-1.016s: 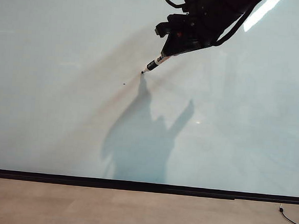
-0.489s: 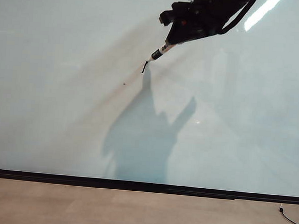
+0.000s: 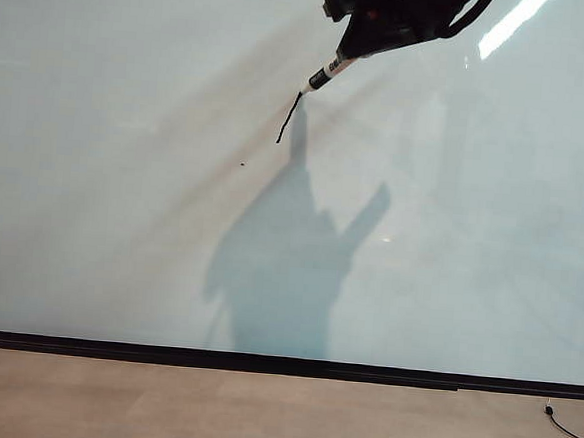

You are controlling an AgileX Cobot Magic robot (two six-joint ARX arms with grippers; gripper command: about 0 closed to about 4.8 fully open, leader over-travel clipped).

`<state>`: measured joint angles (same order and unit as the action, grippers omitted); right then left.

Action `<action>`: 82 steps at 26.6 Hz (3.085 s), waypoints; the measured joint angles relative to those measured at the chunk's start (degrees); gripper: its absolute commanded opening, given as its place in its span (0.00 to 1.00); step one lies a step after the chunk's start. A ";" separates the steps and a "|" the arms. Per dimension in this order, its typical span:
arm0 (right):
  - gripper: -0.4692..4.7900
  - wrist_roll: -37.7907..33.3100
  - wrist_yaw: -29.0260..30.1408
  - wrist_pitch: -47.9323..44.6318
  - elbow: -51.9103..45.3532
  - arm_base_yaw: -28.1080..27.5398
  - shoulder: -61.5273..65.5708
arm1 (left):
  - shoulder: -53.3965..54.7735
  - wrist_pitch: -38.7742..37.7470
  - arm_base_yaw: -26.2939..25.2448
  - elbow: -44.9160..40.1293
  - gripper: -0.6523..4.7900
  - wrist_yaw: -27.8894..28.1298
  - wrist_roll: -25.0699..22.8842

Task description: Pick up the pen on the shelf to the right of the whiteboard and write the letter A.

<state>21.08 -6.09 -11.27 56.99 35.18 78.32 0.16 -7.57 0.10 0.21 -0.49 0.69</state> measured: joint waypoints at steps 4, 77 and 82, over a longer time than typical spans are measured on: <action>0.08 0.72 -1.09 -0.02 0.00 -0.02 -1.57 | 0.00 0.00 0.00 0.00 0.11 0.00 0.00; 0.08 -26.60 3.21 -38.86 -18.43 -1.62 1.57 | -0.02 0.00 0.00 0.00 0.11 -0.11 0.02; 0.08 -26.64 3.21 -38.80 -17.64 -1.84 2.01 | 0.00 0.00 0.00 0.00 0.11 -0.15 0.00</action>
<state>-5.56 -2.87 -50.06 39.35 33.34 80.34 0.16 -7.57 0.10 0.21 -0.64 0.69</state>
